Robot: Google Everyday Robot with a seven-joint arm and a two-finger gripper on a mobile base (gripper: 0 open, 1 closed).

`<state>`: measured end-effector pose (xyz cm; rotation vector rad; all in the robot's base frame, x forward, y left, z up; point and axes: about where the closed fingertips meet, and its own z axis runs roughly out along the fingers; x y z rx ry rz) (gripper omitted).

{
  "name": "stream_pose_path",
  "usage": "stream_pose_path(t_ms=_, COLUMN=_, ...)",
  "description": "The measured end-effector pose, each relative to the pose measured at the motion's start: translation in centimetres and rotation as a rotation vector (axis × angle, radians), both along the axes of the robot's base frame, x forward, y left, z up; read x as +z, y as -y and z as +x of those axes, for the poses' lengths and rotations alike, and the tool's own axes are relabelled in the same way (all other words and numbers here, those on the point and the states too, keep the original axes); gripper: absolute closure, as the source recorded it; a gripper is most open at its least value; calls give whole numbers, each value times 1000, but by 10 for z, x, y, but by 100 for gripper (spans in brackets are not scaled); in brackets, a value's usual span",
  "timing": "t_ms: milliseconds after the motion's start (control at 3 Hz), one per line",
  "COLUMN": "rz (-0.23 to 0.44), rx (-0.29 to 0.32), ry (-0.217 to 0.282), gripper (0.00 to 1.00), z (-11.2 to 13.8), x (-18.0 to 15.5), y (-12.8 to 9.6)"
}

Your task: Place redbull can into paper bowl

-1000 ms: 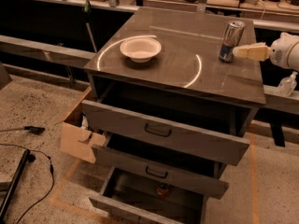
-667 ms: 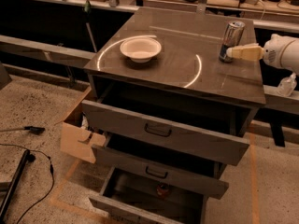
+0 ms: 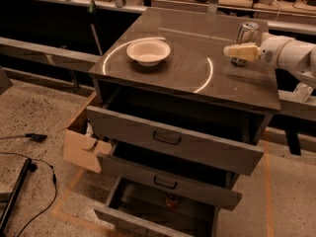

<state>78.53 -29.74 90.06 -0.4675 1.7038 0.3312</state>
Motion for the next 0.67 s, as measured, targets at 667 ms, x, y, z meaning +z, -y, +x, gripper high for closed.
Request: stream_pose_path(t_ms=667, rz=-28, rx=69, ry=65, gripper=68, z=22, x=30, y=-41)
